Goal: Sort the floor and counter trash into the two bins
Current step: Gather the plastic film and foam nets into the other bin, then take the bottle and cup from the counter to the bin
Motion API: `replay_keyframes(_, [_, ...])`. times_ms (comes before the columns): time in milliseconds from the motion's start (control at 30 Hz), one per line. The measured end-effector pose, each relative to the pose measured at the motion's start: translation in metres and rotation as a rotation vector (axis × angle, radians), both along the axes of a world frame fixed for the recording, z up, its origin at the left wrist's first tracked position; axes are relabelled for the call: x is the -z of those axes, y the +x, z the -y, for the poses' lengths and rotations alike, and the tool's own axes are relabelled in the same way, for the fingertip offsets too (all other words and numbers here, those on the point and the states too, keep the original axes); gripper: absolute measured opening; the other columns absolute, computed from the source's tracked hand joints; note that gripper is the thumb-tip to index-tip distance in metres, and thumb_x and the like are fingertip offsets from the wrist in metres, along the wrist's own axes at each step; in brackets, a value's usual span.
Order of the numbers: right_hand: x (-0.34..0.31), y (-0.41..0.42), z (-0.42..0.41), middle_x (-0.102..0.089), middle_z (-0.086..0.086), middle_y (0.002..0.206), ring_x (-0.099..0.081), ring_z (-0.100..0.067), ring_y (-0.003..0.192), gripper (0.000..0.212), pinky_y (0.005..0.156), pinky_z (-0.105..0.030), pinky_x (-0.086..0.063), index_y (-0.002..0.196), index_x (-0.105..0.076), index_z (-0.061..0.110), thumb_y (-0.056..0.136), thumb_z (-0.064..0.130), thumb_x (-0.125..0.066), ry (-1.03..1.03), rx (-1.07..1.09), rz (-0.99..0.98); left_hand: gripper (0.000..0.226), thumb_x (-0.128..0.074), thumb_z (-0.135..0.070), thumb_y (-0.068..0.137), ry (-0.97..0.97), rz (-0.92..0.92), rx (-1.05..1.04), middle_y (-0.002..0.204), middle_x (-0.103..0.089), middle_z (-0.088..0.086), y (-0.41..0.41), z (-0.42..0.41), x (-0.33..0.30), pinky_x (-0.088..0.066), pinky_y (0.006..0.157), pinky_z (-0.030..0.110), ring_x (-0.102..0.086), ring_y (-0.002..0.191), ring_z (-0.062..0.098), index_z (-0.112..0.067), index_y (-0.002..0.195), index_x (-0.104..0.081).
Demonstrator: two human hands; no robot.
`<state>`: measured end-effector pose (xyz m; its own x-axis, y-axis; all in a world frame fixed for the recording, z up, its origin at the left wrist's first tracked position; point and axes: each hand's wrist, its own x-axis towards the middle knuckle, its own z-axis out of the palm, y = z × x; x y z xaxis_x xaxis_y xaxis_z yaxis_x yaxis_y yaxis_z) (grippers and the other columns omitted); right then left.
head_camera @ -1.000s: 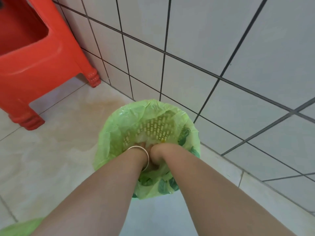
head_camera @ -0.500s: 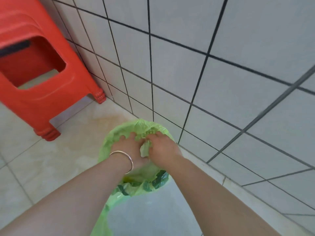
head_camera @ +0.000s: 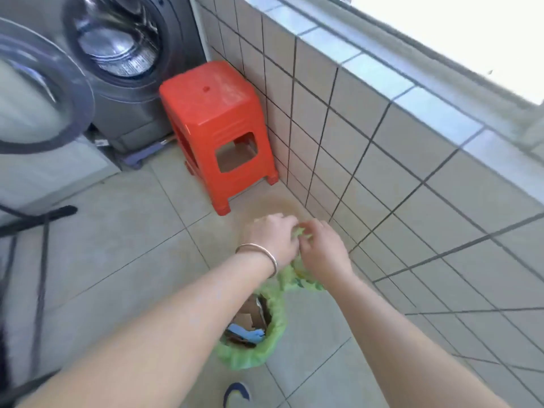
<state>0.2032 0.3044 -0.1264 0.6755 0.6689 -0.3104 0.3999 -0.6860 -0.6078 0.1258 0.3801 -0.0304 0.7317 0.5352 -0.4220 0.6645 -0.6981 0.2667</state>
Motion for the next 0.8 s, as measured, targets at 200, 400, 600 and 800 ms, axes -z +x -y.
replay_keyframes(200, [-0.163,-0.073,-0.059,-0.059,-0.001,0.118,-0.058,-0.020,0.107,0.028,0.091,-0.034,-0.047,0.118,-0.058,0.020,0.093,0.030,-0.048,0.187,0.027,-0.105,0.024,-0.055,-0.034,0.085,0.064,0.267,-0.219,0.106,-0.067,-0.004,-0.066,-0.080,-0.097,-0.051,0.084,0.035,-0.063,0.102,0.023,-0.031,0.108,-0.064])
replay_keyframes(400, [-0.248,-0.115,-0.108,-0.062,-0.001,0.118,-0.057,-0.022,0.112,0.032,0.094,-0.032,-0.046,0.118,-0.060,0.021,0.089,0.028,-0.049,0.189,-0.017,-0.180,0.019,-0.057,-0.031,0.086,0.037,0.337,-0.480,0.104,-0.070,-0.003,-0.139,-0.128,-0.178,-0.050,0.089,0.033,-0.063,0.101,0.020,-0.029,0.102,-0.066])
replay_keyframes(600, [-0.311,-0.164,-0.171,-0.067,-0.006,0.116,-0.063,-0.026,0.104,0.030,0.084,-0.033,-0.053,0.113,-0.064,0.020,0.088,0.026,-0.050,0.117,-0.308,-0.205,0.019,-0.056,-0.031,0.086,0.029,0.353,-0.743,0.102,-0.070,-0.007,-0.232,-0.164,-0.217,-0.050,0.089,0.029,-0.064,0.099,0.017,-0.029,0.102,-0.065])
replay_keyframes(800, [-0.352,-0.234,-0.260,-0.065,-0.003,0.119,-0.060,-0.021,0.107,0.031,0.084,-0.025,-0.045,0.116,-0.063,0.021,0.088,0.028,-0.051,0.158,-0.531,-0.177,0.013,-0.058,-0.031,0.085,0.075,0.465,-0.905,0.098,-0.071,-0.007,-0.306,-0.230,-0.244,-0.051,0.090,0.030,-0.065,0.096,0.017,-0.031,0.096,-0.066])
